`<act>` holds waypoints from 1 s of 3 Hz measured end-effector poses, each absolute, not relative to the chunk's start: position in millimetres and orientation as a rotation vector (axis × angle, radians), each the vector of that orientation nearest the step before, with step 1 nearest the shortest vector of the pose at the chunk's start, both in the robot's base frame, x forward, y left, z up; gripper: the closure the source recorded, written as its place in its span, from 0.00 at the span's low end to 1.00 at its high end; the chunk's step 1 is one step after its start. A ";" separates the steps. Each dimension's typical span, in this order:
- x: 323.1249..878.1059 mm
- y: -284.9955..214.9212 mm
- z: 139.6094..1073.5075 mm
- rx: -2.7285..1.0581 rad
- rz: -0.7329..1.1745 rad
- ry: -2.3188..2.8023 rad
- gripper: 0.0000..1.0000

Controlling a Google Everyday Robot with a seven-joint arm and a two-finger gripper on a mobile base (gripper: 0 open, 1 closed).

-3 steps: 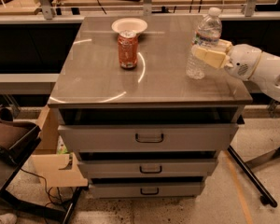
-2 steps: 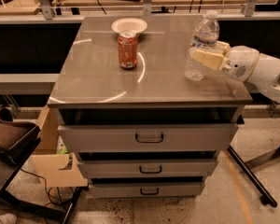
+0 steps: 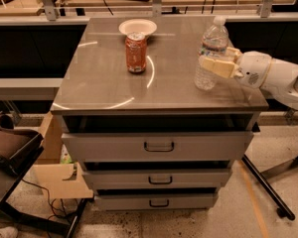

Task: Place water bottle upright

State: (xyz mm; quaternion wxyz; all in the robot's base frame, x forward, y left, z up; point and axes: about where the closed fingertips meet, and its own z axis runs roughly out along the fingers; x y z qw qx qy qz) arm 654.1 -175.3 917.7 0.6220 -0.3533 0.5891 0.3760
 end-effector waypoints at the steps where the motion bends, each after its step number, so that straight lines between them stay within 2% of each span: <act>1: 654.5 -174.1 907.3 -0.838 0.852 1.371 1.00; 2: 654.7 -173.8 903.5 -0.843 0.859 1.374 1.00; 3: 654.7 -173.7 904.7 -0.843 0.859 1.374 0.85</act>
Offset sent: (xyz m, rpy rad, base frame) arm 0.0003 -0.0055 -0.0237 -0.0355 0.0210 0.0158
